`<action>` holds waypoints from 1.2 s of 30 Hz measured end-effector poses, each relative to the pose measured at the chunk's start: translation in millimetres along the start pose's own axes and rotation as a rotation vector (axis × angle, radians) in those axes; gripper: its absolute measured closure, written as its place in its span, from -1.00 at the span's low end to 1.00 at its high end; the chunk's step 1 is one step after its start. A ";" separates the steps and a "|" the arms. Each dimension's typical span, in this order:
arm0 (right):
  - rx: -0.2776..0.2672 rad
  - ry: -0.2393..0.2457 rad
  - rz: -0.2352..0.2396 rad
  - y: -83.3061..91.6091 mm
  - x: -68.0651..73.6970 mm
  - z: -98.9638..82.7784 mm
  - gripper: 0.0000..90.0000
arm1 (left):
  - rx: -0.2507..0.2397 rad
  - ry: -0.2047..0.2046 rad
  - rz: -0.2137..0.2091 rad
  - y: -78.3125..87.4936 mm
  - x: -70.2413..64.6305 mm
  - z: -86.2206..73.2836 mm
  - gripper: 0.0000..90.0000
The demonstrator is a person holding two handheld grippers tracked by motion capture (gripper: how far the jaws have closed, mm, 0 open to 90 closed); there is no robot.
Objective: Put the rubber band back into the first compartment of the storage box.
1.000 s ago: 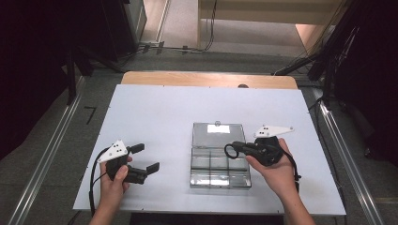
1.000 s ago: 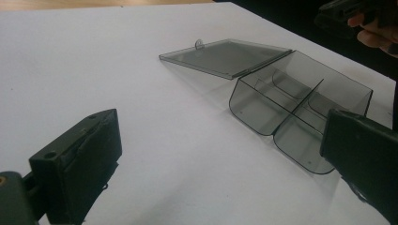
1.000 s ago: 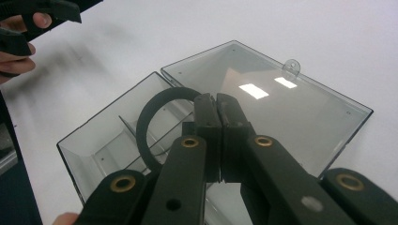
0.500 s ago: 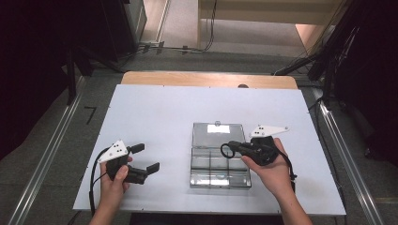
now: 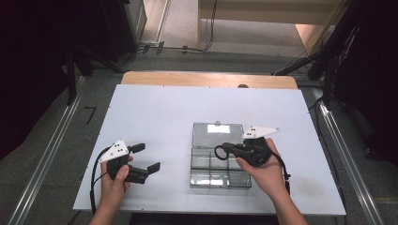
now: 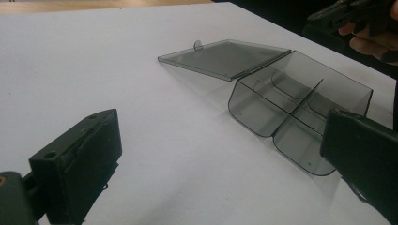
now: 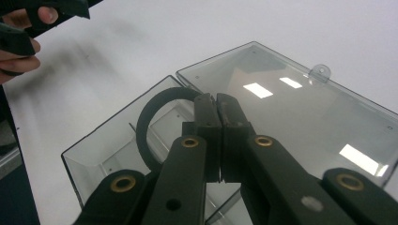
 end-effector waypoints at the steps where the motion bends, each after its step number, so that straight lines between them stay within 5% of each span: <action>1: 0.001 0.000 0.003 -0.9 2.0 0.3 0.93 | -0.001 0.000 0.000 0.2 0.0 0.3 -1.00; 19: 0.043 0.004 0.028 -31.0 21.0 -0.8 0.93 | -0.014 0.002 0.005 2.5 -0.4 2.6 -1.00; 36: 0.048 0.011 -0.013 -57.0 24.1 0.0 0.93 | -0.022 0.000 0.005 3.1 -1.6 4.4 -1.00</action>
Point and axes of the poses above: each handheld gripper's, and its own axes: y roughly backward along the jaws, z roughly out of its top, x roughly to its left, the point moved 7 cm from there along -y, roughly forward along the jaws, and after that the axes turned 6 degrees about x, right-handed, at the moved point
